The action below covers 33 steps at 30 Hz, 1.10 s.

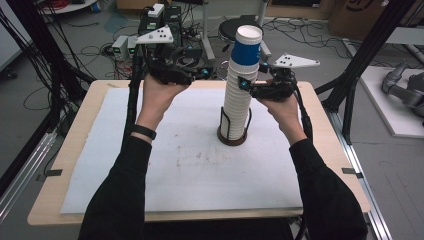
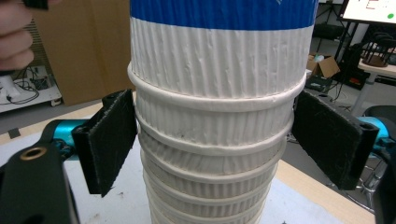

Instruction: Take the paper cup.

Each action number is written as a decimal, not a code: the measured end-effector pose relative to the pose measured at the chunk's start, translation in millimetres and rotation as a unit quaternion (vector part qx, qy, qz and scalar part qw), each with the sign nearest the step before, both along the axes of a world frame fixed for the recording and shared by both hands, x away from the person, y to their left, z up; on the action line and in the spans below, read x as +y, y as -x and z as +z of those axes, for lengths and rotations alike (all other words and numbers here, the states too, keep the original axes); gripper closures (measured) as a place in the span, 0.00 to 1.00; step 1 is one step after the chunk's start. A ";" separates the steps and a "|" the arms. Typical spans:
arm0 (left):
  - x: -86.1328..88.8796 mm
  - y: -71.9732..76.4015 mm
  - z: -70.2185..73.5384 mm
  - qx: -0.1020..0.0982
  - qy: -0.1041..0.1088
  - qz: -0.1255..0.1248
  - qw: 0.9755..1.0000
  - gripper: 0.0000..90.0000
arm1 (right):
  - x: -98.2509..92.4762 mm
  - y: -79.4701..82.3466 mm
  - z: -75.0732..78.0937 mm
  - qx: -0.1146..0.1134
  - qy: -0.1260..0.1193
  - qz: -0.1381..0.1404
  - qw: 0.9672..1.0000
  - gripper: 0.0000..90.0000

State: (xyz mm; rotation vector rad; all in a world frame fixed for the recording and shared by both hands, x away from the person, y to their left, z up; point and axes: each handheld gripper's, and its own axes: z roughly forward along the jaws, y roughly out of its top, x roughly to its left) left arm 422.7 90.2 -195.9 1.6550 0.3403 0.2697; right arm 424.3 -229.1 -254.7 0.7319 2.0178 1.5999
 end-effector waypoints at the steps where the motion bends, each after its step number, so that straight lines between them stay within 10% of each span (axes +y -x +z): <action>1: 0.0 0.0 0.0 0.000 0.000 0.000 1.000 0.20 | 0.1 -0.1 0.0 -0.001 0.000 0.000 1.000 0.17; 12: -39.1 -22.5 30.2 0.000 -0.001 -0.012 1.000 0.20 | -0.4 0.0 0.2 0.000 0.001 0.000 1.000 0.17; 33: -80.3 -49.0 43.3 0.026 0.021 -0.042 0.999 0.19 | -0.4 1.8 1.2 -0.006 0.009 -0.003 1.000 0.17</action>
